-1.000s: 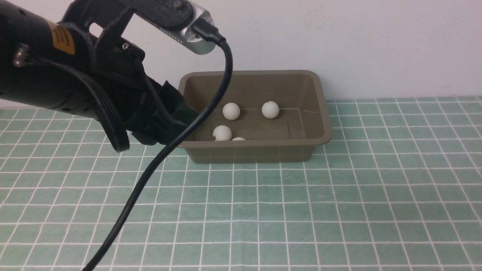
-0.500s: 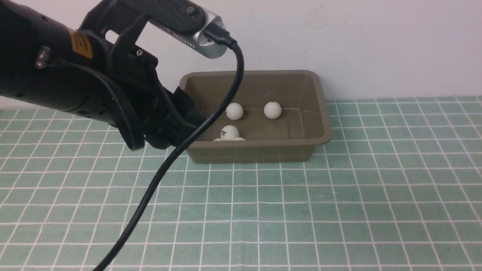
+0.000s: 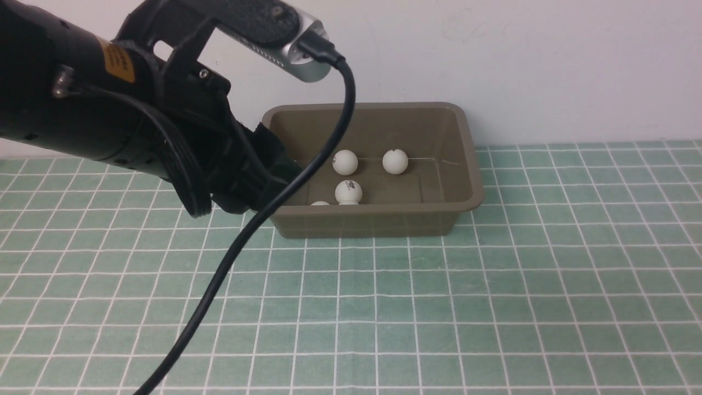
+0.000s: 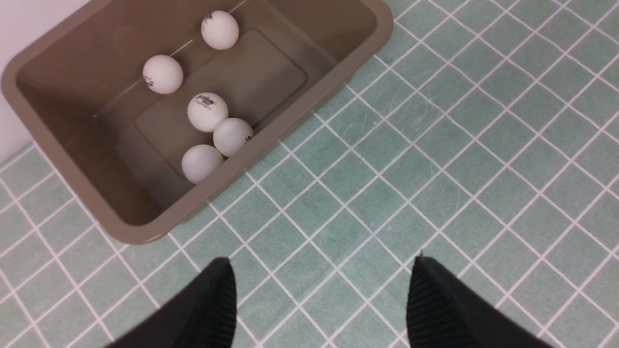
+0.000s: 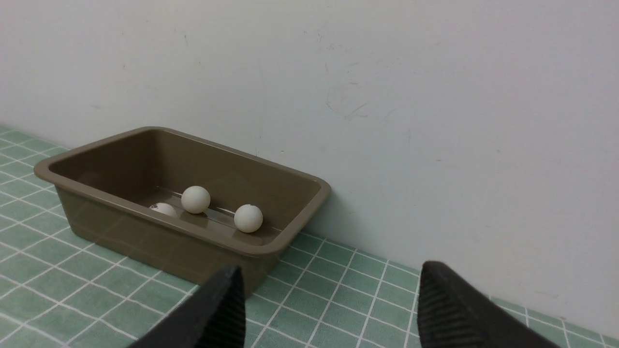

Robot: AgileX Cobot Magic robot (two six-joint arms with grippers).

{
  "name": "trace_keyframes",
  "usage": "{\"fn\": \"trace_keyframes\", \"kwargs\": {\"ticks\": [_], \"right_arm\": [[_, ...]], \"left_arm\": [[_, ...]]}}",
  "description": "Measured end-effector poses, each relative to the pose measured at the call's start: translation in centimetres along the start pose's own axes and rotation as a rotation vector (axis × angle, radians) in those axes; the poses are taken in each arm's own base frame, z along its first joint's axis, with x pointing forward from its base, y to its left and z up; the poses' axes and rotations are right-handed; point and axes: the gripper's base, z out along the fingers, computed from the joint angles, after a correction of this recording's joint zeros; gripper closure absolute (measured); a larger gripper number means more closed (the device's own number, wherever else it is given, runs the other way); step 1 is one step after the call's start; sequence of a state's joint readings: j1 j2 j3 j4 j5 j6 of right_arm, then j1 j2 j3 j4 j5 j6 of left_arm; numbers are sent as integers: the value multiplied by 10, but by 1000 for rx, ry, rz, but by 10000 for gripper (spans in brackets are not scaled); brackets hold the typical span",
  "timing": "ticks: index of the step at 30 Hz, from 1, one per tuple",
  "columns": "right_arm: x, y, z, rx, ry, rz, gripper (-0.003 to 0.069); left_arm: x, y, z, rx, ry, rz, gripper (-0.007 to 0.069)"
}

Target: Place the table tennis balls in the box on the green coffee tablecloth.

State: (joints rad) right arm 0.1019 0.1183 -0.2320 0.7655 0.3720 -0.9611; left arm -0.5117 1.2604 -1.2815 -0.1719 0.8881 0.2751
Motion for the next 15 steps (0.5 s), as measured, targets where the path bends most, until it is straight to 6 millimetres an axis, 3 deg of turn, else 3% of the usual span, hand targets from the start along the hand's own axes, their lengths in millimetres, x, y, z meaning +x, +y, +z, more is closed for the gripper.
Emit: {"fn": "trace_keyframes", "kwargs": {"ticks": [9,15], "right_arm": [[0,4,-9,-8,-33,-14,218],[21,12,-11,-37,19,-13,218]], "left_arm": [[0,-1,0,13,-2,-8,198],[-1,-3,0,38,-9,-29,198]]}}
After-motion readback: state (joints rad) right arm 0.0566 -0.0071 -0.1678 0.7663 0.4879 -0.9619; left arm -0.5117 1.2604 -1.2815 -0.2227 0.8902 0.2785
